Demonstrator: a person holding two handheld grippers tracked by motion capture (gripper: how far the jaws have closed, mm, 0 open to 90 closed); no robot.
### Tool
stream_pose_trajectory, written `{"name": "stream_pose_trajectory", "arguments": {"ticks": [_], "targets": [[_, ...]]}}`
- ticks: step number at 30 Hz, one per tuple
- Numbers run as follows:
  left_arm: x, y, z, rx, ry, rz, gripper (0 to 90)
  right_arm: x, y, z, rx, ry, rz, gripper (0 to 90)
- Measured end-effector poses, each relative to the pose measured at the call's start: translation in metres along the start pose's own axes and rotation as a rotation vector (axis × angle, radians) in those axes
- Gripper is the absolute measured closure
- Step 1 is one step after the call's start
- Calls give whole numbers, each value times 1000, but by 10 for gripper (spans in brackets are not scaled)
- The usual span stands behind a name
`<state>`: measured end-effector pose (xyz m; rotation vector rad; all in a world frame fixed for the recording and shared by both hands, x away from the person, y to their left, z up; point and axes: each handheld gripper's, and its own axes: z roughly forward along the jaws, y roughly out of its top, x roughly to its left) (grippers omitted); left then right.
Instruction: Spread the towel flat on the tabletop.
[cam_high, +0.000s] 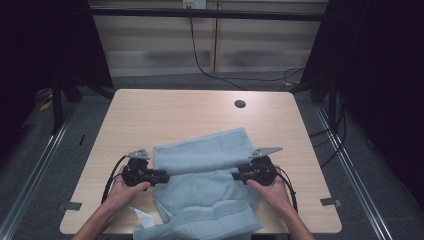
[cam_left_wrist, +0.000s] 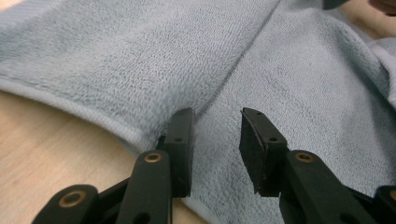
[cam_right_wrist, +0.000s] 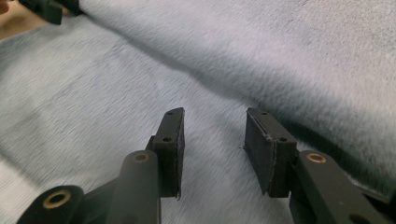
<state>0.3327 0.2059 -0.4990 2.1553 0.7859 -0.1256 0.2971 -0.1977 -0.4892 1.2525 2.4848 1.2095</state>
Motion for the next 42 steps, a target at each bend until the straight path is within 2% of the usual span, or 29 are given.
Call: {"name": "stream_pose_trajectory", "arguments": {"ticks": [2, 3, 4, 5, 10, 12, 13, 16, 17, 18, 19, 20, 21, 22, 23, 24, 26, 28, 29, 30, 31, 33, 34, 36, 37, 39, 40, 41, 42], "targets": [[-3, -2, 2, -1, 4, 17, 653, -2, -1, 6, 17, -15, 15, 562], [-3, -2, 2, -1, 4, 17, 652, 1, -3, 8, 42, -19, 7, 560], [-11, -5, 1, 12, 10, 50, 652, 4, -5, 8, 50, -26, -20, 560], [-14, -9, 0, 10, -3, 57, 653, 6, -7, 6, 51, -12, -19, 562], [-29, -29, -11, 10, -50, 55, 669, 23, -27, -7, 47, 18, -33, 578], [-33, -32, -13, 16, -51, 54, 669, 30, -34, -12, 47, 32, -35, 578], [-40, -36, -16, 33, -49, 71, 668, 34, -39, -16, 52, 40, -38, 582], [-43, -34, -11, 17, -22, 65, 667, 39, -45, -23, 58, 29, -42, 591], [-41, -30, -9, 15, 6, 62, 674, 38, -45, -23, 60, 18, -43, 620], [-39, -27, -7, 11, 16, 66, 684, 36, -44, -23, 58, -22, -52, 626], [-39, -27, -7, 11, 16, 66, 698, 36, -44, -23, 58, -22, -52, 626], [-31, -17, -1, 7, 48, 81, 721, 23, -38, -19, 39, -32, -8, 634], [-31, -17, -1, 7, 48, 81, 722, 16, -35, -17, 28, -23, 8, 643], [-20, -5, 6, 6, 63, 46, 723, 7, -29, -13, 25, -13, 20, 644], [-20, -5, 6, 6, 63, 46, 723, 2, -25, -10, 21, -4, 25, 640], [-12, 6, 13, -2, 83, 24, 723, -2, -20, -6, 17, -7, 30, 636], [-7, 14, 18, -2, 95, 15, 728, -7, -11, 0, 24, -35, 21, 611], [-3, 18, 21, -3, 104, 14, 736, -9, -6, 4, 28, -58, 11, 605], [4, 23, 23, -12, 123, 15, 765, -17, 3, 11, 27, -77, 18, 608], [4, 23, 23, -12, 123, 15, 780, -17, 3, 11, 27, -77, 18, 608], [13, 27, 23, -10, 117, 1, 790, -27, 9, 15, 12, -106, 35, 638], [17, 28, 23, -18, 138, 0, 799, -36, 13, 18, 1, -91, 46, 651], [24, 28, 23, -49, 138, -34, 800, -40, 15, 20, -3, -100, 53, 665], [27, 27, 23, -61, 142, -45, 820, -42, 16, 21, -8, -108, 52, 665], [26, 29, 22, -51, 178, -21, 820, -45, 21, 25, -14, -126, 51, 661], [27, 31, 22, -39, 210, -2, 820, -45, 25, 29, -12, -151, 38, 648], [27, 31, 22, -39, 210, -2, 819, -45, 25, 29, -12, -151, 38, 648], [31, 34, 24, -56, 258, -23, 821, -46, 30, 35, -20, -174, 41, 642], [34, 36, 25, -70, 270, -35, 820, -48, 32, 37, -23, -183, 40, 639]]}}
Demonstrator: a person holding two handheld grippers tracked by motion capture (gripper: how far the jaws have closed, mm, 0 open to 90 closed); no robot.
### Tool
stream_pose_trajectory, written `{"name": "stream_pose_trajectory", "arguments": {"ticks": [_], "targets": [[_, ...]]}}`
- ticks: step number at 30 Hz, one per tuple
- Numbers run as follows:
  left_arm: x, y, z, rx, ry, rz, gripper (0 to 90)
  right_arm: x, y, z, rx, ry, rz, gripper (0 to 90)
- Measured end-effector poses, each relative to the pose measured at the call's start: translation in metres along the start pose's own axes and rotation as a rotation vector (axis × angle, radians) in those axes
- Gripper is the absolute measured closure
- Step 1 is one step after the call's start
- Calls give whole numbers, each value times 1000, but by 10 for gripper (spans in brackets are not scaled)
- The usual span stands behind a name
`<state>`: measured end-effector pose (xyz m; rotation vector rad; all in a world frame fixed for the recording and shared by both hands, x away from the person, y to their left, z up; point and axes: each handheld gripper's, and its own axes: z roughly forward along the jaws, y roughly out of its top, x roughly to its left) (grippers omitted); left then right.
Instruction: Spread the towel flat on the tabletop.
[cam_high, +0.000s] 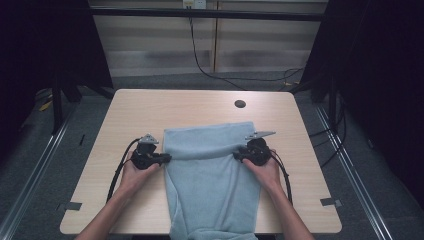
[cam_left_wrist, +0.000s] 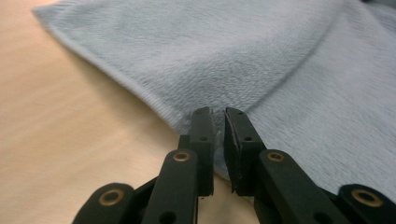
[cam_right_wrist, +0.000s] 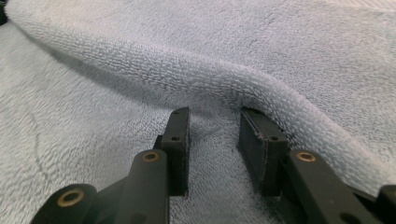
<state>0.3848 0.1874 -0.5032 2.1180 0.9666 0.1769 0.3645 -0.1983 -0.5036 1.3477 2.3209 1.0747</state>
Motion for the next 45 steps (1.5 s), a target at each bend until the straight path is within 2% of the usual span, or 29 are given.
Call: {"name": "stream_pose_trajectory", "arguments": {"ticks": [1, 3, 4, 6, 8, 10, 11, 13, 14, 15, 16, 17, 18, 19, 21, 22, 24, 27, 28, 33, 34, 35, 37, 39, 41, 42, 43, 44, 45], "targets": [[0, 0, 0, 0, 0, 0, 820, 0, 0, 0, 0, 0, 0, 639], [4, 7, 5, 4, 32, -9, 819, -2, 9, 8, 3, -16, 10, 574], [4, 9, 7, -6, 31, -30, 794, -3, 14, 11, 14, -19, 7, 532], [4, 10, 7, -3, 22, -45, 725, -2, 18, 13, 15, -19, 14, 476], [1, 7, 4, -13, -20, -59, 694, 0, 18, 8, -2, 24, 44, 459], [-9, 4, -3, -11, -72, -21, 695, 1, 17, 4, -16, 35, 44, 451], [-22, 3, -11, -37, -143, 7, 679, 10, 13, -8, -21, 56, 24, 450], [-40, 2, -20, -54, -229, 65, 667, 19, 7, -18, -30, 83, 6, 457], [-40, 2, -20, -54, -229, 65, 661, 19, 7, -18, -30, 83, 6, 457], [-58, -5, -21, -1, -243, 135, 653, 34, -3, -31, -23, 110, -24, 457], [-58, -5, -21, -1, -243, 135, 649, 34, -3, -31, -23, 110, -24, 457], [-66, -18, -18, 56, -241, 157, 647, 48, -14, -40, -7, 161, -50, 457], [-66, -18, -18, 56, -241, 157, 649, 48, -14, -40, -7, 161, -50, 457], [-66, -34, -22, 57, -211, 187, 660, 60, -27, -47, 17, 163, -86, 456], [-64, -34, -24, 64, -215, 185, 673, 64, -34, -51, 19, 167, -94, 456], [-59, -40, -33, 74, -211, 180, 674, 67, -42, -56, 27, 157, -101, 452], [-51, -51, -43, 45, -218, 147, 674, 66, -50, -58, 39, 154, -93, 445], [-49, -59, -52, 33, -202, 132, 673, 66, -61, -58, 72, 146, -90, 443], [-49, -66, -58, 33, -217, 113, 663, 66, -66, -62, 59, 152, -100, 447], [-59, -75, -66, 47, -263, 106, 613, 73, -79, -72, 43, 156, -110, 451], [-68, -78, -69, 68, -284, 151, 613, 80, -87, -80, 47, 139, -134, 451], [-71, -79, -70, 74, -297, 147, 612, 83, -90, -83, 48, 140, -137, 451], [-74, -81, -72, 88, -333, 133, 609, 88, -97, -90, 58, 143, -136, 451], [-74, -79, -72, 85, -339, 142, 606, 89, -99, -94, 67, 158, -129, 457], [-67, -66, -68, 52, -307, 117, 582, 85, -98, -98, 77, 179, -107, 473], [-62, -59, -65, 34, -302, 102, 582, 81, -95, -96, 46, 181, -93, 469], [-55, -49, -61, 25, -275, 97, 582, 75, -89, -96, 12, 171, -78, 466], [-55, -49, -61, 25, -275, 97, 581, 67, -80, -95, -24, 164, -53, 466], [-44, -36, -54, 13, -213, 96, 579, 60, -71, -92, -41, 148, -45, 464]]}}
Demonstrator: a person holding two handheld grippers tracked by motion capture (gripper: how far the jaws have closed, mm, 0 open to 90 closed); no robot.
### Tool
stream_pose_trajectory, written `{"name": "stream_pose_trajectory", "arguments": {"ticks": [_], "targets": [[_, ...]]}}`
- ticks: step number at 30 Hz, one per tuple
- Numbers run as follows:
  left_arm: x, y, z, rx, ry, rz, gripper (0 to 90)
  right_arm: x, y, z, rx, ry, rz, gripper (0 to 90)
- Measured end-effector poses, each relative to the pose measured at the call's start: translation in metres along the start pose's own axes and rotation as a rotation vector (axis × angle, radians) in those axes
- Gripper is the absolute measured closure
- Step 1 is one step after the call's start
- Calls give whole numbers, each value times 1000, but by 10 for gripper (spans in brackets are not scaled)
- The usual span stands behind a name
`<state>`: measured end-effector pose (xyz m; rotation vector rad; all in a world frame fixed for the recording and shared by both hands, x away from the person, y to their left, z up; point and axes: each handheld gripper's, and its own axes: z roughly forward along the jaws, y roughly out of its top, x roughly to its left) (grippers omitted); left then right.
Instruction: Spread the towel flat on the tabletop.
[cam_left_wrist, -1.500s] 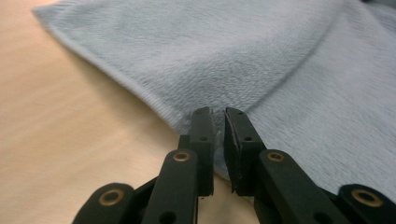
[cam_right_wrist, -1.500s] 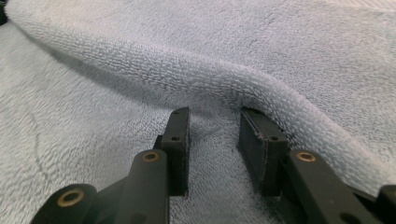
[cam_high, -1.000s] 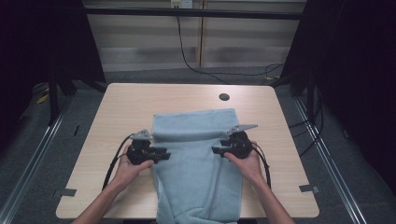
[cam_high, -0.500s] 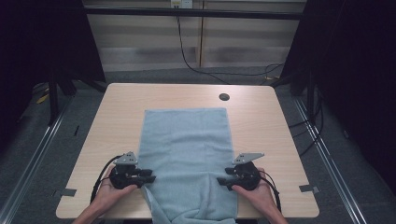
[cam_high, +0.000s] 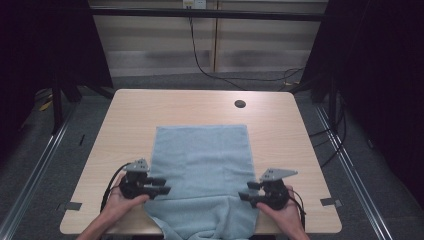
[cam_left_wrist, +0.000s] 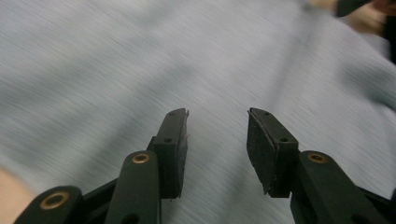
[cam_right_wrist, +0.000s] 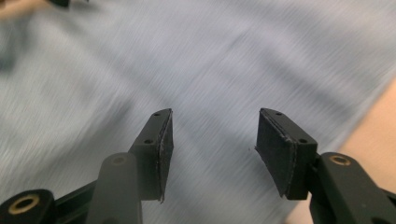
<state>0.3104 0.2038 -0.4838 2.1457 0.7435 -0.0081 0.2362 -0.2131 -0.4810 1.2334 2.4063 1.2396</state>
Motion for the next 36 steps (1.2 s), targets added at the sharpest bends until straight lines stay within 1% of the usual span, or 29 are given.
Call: {"name": "stream_pose_trajectory", "arguments": {"ticks": [1, 2, 3, 4, 5, 6, 7, 8, 9, 10, 11, 12, 13, 15, 16, 18, 19, 21, 22, 24, 26, 28, 29, 30, 31, 32, 34, 35, 36], "targets": [[12, 6, 4, -9, 13, -36, 576, -4, 6, 2, -10, -11, 8, 462], [18, 9, 7, -5, 33, -45, 575, -11, 16, 8, -15, -16, 6, 461], [25, 11, 11, -18, 55, -60, 574, -14, 21, 12, -12, -14, 7, 458], [30, 9, 14, -14, 43, -84, 574, -17, 27, 21, -12, -14, 4, 456], [31, 6, 17, 11, 51, -86, 570, -17, 31, 28, -3, -8, 9, 454], [31, 6, 17, 11, 51, -86, 565, -14, 34, 34, 1, 12, 4, 454], [30, 4, 18, 15, 65, -70, 565, -14, 34, 34, 1, 12, 4, 454], [27, 3, 16, 14, 67, -55, 551, 2, 35, 40, 9, 66, -44, 460], [24, 0, 13, 12, 76, -43, 543, 11, 34, 41, 18, 104, -73, 471], [23, -2, 13, 19, 76, -34, 542, 21, 33, 40, 23, 141, -92, 488], [22, -4, 13, 4, 78, -25, 542, 30, 31, 40, 27, 160, -108, 500], [22, -4, 13, 4, 78, -25, 542, 30, 31, 40, 27, 160, -108, 500], [19, -7, 13, -2, 84, -14, 542, 40, 25, 41, 49, 115, -127, 493], [14, -9, 12, 3, 88, 0, 542, 40, 18, 46, 69, 89, -123, 478], [12, -10, 12, 3, 88, 14, 542, 38, 12, 50, 98, 76, -130, 466], [10, -11, 11, 6, 86, 18, 541, 39, 7, 50, 88, 70, -140, 465], [9, -13, 10, 4, 78, 9, 536, 41, 2, 46, 80, 84, -144, 465], [6, -17, 8, -9, 60, 7, 536, 42, -2, 44, 71, 84, -149, 465], [-1, -22, 5, -10, 38, 0, 536, 46, -9, 38, 61, 89, -169, 465], [-10, -28, 2, -1, 27, 27, 536, 50, -15, 32, 61, 99, -173, 465], [-14, -30, 1, 1, 19, 26, 534, 53, -19, 28, 61, 101, -165, 464], [-26, -35, -3, 18, -4, 26, 520, 59, -25, 22, 65, 112, -177, 464], [-37, -41, -7, 34, -24, 38, 507, 64, -30, 17, 72, 118, -165, 461], [-37, -41, -7, 34, -24, 38, 507, 64, -30, 17, 72, 118, -165, 461], [-43, -43, -10, 48, -36, 42, 507, 68, -32, 15, 74, 130, -164, 461], [-50, -49, -14, 51, -45, 60, 501, 74, -37, 10, 78, 140, -150, 461], [-50, -50, -15, 49, -48, 56, 502, 76, -39, 8, 82, 150, -141, 458], [-46, -47, -14, 52, -36, 52, 508, 76, -39, 5, 94, 169, -116, 434], [-42, -43, -13, 50, -26, 42, 507, 75, -37, 4, 88, 163, -122, 420]]}}
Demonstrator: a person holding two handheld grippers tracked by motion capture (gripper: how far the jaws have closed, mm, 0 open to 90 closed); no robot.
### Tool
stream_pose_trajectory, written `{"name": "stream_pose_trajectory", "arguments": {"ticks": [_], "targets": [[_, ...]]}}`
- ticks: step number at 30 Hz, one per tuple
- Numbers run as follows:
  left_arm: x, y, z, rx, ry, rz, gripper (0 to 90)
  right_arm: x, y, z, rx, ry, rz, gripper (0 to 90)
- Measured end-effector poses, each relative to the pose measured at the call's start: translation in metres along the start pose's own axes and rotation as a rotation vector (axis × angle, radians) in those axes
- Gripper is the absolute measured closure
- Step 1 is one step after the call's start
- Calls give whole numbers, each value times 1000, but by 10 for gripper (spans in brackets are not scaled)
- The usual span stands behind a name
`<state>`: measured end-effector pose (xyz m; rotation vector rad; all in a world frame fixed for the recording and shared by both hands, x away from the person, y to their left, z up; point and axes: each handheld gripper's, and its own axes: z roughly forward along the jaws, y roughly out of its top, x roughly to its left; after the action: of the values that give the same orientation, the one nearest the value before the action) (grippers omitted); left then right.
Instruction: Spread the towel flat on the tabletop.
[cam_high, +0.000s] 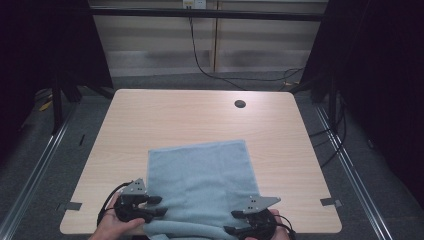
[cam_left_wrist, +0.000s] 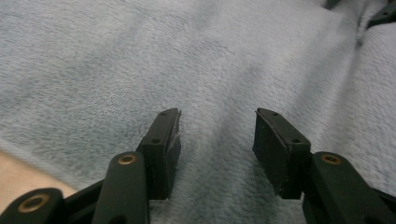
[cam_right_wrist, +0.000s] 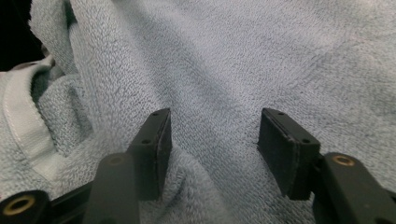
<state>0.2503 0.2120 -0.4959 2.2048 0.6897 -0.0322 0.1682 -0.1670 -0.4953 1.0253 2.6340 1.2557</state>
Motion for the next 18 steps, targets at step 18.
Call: {"name": "stream_pose_trajectory", "arguments": {"ticks": [18], "targets": [[86, 41, 23, -89, 168, -117, 499, -120, 61, 35, -52, -229, 88, 419]]}}
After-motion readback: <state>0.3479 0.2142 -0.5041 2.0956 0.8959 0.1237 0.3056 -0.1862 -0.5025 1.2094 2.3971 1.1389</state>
